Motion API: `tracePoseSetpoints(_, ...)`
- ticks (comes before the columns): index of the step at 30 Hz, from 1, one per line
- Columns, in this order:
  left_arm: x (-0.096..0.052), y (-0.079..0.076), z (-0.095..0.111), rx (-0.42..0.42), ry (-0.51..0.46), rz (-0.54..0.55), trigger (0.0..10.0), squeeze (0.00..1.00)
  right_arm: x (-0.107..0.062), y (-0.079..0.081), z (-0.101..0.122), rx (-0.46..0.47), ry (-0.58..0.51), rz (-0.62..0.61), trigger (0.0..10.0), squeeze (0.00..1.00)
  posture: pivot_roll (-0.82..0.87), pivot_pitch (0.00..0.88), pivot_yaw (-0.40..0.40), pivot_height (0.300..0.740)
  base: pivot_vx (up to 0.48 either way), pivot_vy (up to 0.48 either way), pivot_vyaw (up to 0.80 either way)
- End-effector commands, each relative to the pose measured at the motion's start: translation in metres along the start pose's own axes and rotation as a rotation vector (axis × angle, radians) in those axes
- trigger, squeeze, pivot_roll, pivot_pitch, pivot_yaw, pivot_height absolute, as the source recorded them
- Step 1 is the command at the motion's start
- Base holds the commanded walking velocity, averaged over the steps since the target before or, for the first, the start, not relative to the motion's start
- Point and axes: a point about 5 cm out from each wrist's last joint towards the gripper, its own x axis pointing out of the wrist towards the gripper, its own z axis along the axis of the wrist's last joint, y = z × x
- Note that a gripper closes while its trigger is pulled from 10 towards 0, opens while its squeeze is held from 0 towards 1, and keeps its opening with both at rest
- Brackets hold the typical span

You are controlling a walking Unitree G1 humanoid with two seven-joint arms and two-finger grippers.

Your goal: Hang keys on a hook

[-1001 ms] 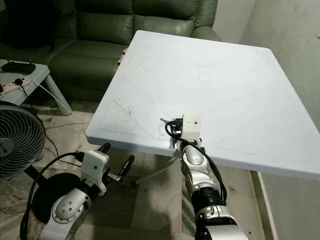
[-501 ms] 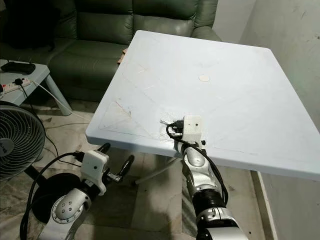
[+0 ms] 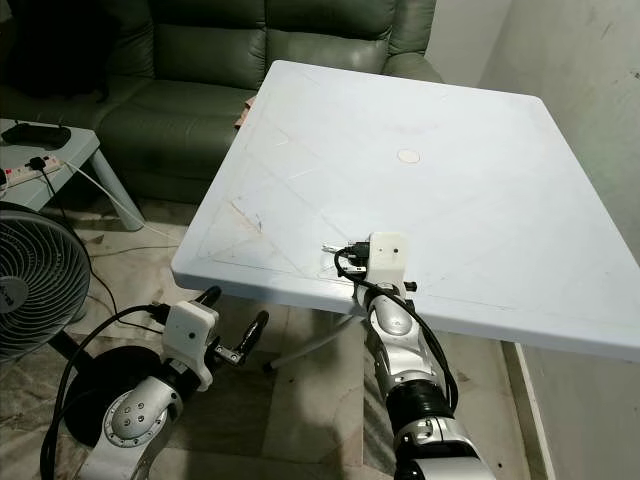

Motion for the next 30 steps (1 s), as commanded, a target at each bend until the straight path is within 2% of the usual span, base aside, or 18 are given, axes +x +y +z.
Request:
tracePoseSetpoints(1, 0.0, 0.0, -0.002, 0.006, 0.008, 0.001, 10.0, 0.0, 0.001, -0.001, 0.009, 0.029, -0.043, 0.0, 0.0, 0.0, 0.04, 0.088, -0.039, 0.74, 0.0, 0.0, 0.0)
tracePoseSetpoints(3, 0.001, 0.0, -0.002, 0.007, 0.007, 0.001, 10.0, 0.0, 0.001, -0.001, 0.01, 0.034, -0.046, 0.002, 0.0, 0.0, 0.04, 0.088, -0.039, 0.74, 0.0, 0.0, 0.0)
tracePoseSetpoints(4, 0.001, 0.0, -0.002, 0.008, 0.006, 0.003, 10.0, 0.0, 0.001, -0.001, 0.018, 0.076, -0.083, 0.009, 0.0, 0.0, 0.04, 0.083, -0.038, 0.74, 0.0, 0.0, 0.0)
tracePoseSetpoints(9, 0.002, 0.0, -0.001, 0.01, 0.002, 0.002, 10.0, 0.0, 0.003, -0.001, 0.034, 0.167, -0.139, 0.022, 0.0, 0.0, 0.03, 0.077, -0.037, 0.74, 0.0, 0.0, 0.0)
tracePoseSetpoints(12, 0.003, 0.0, -0.001, 0.011, 0.002, 0.001, 10.0, 0.0, 0.003, -0.001, 0.036, 0.183, -0.15, 0.023, 0.0, 0.0, 0.03, 0.077, -0.037, 0.74, 0.0, 0.0, 0.0)
tracePoseSetpoints(14, 0.004, 0.001, 0.0, 0.012, -0.002, 0.004, 10.0, 0.0, 0.004, -0.006, 0.05, 0.251, -0.182, -0.001, 0.0, 0.0, 0.04, 0.072, -0.037, 0.74, 0.0, 0.0, 0.0)
tracePoseSetpoints(22, 0.011, 0.012, 0.005, -0.018, -0.027, 0.055, 10.0, 0.0, 0.003, -0.014, 0.069, 0.251, -0.251, -0.016, 0.0, 0.0, 0.03, 0.053, -0.037, 0.74, 0.0, 0.0, 0.0)
tracePoseSetpoints(24, 0.017, 0.025, 0.012, -0.036, -0.054, 0.101, 10.0, 0.0, -0.003, -0.02, 0.084, 0.198, -0.341, -0.006, 0.0, 0.0, 0.03, 0.038, -0.036, 0.74, 0.0, 0.0, 0.0)
tracePoseSetpoints(25, 0.018, 0.027, 0.014, -0.04, -0.061, 0.109, 10.0, 0.0, -0.005, -0.021, 0.088, 0.196, -0.38, 0.003, 3.3, 0.0, 0.03, 0.032, -0.036, 0.74, 0.0, 0.0, 0.0)
tracePoseSetpoints(26, 0.019, 0.031, 0.016, -0.049, -0.072, 0.122, 10.0, 0.0, -0.009, -0.022, 0.091, 0.208, -0.419, 0.045, 10.0, 0.0, 0.03, 0.025, -0.036, 0.74, 0.0, 0.0, 0.0)
tracePoseSetpoints(27, 0.022, 0.039, 0.021, -0.061, -0.092, 0.149, 10.0, 0.0, -0.016, -0.024, 0.097, 0.19, -0.476, 0.099, 10.0, 0.0, 0.03, 0.018, -0.037, 0.74, 0.0, 0.0, 0.0)
tracePoseSetpoints(28, 0.022, 0.039, 0.021, -0.061, -0.092, 0.149, 10.0, 0.0, -0.016, -0.024, 0.097, 0.19, -0.476, 0.099, 10.0, 0.0, 0.03, 0.018, -0.037, 0.74, 0.0, 0.0, 0.0)
tracePoseSetpoints(30, 0.027, 0.05, 0.028, -0.07, -0.12, 0.18, 10.0, 0.0, -0.023, -0.027, 0.101, 0.135, -0.508, 0.129, 10.0, 0.0, 0.02, 0.008, -0.036, 0.74, 0.0, 0.0, 0.0)
